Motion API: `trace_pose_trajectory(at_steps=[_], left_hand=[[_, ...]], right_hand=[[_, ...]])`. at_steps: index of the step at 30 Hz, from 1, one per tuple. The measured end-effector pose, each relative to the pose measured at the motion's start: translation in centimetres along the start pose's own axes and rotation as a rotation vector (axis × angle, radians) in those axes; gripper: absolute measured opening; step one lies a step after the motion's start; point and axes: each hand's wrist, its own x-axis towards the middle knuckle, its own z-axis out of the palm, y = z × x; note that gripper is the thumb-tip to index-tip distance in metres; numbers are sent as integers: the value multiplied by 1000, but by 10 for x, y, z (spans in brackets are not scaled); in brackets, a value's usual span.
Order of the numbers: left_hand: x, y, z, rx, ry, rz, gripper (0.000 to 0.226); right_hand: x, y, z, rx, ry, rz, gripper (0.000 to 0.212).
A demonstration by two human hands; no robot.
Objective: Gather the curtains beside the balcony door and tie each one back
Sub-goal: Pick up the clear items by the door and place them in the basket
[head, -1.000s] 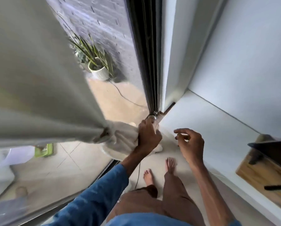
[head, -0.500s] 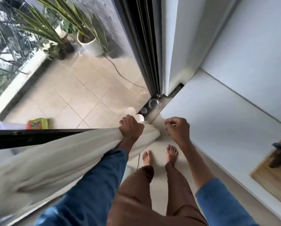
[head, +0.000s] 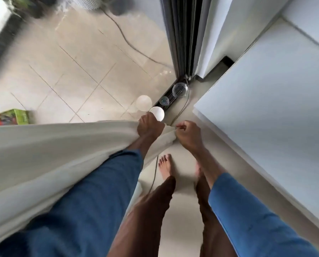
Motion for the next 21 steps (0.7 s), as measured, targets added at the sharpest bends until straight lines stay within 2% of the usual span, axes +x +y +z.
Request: trace_pose_trajectory(at_steps=[5, 9, 11, 12, 15, 17, 18, 20, 21], left_hand=[[73, -4, 74, -121, 13, 53, 38], [155, 12, 109, -276, 67, -25, 34], [189, -4, 159, -340, 16, -101, 40], [207, -26, 207, -353, -41, -79, 40], [180, -148, 362, -99, -6, -127, 17], [143, -212, 439, 35, 78, -100, 20], [137, -221, 451, 90, 197, -88, 22], [149, -208, 431, 113, 132, -102, 20], [150, -210, 434, 70, 38, -69, 15]], right_hand=[[81, 49, 49, 36, 26, 53, 30], [151, 74, 79, 118, 57, 164, 24], [189, 86, 95, 198, 92, 233, 16], [208, 93, 104, 230, 109, 258, 19], [256, 108, 122, 284, 172, 314, 23], [282, 112, 129, 338, 214, 338, 23], [292, 112, 131, 382, 235, 353, 23], [315, 115, 135, 461, 286, 379, 25], [327, 117, 136, 491, 309, 384, 29]])
